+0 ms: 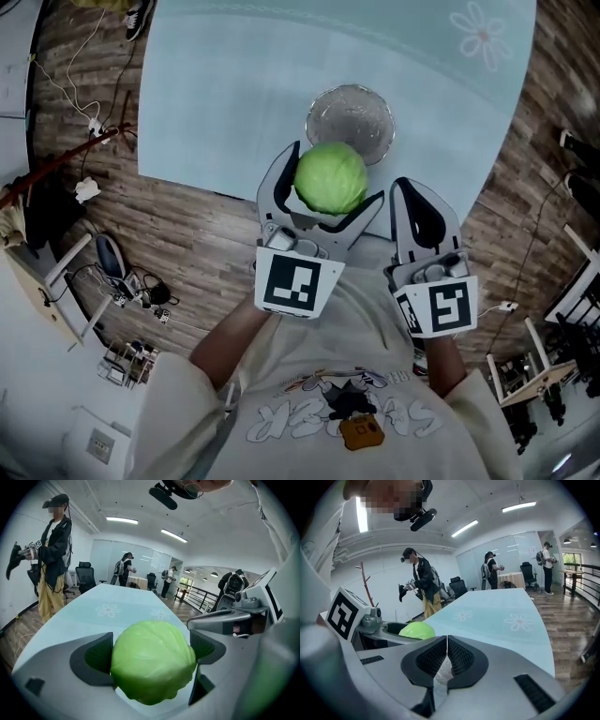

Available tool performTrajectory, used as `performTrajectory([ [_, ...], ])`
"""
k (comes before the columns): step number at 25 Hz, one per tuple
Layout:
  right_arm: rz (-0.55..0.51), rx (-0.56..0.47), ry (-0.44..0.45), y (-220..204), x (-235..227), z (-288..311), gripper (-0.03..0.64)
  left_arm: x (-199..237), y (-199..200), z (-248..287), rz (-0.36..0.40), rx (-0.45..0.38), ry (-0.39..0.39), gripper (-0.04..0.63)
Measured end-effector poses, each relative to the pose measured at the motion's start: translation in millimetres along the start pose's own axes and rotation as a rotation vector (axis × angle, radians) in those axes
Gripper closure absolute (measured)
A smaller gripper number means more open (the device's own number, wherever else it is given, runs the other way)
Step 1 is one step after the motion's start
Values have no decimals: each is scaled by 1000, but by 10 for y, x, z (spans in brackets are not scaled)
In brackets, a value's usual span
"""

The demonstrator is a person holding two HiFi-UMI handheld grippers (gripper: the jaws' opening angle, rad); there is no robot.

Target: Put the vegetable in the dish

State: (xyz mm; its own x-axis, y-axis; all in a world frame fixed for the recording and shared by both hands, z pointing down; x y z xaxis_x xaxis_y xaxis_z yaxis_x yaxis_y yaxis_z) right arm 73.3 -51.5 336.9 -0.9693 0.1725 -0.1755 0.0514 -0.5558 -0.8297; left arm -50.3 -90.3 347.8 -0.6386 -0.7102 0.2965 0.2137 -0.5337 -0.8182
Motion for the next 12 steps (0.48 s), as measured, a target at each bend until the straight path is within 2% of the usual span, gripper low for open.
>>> performTrajectory([
  [8,34,31,8,-149,-160,277,594,141,-206,407,-26,42,19,77],
  [12,56,52,4,-266,-231,377,594,253,-350,592,-16,75,35,78],
])
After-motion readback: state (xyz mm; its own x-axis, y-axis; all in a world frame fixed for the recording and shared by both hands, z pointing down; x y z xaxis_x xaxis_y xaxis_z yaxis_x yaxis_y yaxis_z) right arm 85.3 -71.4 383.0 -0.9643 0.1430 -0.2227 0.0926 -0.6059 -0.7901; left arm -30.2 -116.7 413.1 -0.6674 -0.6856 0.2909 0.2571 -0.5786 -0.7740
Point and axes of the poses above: the fingertips, and each gripper's own axes: z forward along the fingers, x to its left, y out of its top, the point moved 6 cm from there along -z, backward along the fingers, and after that the axes turned 8 degrees about -y, right-handed, at the moved point
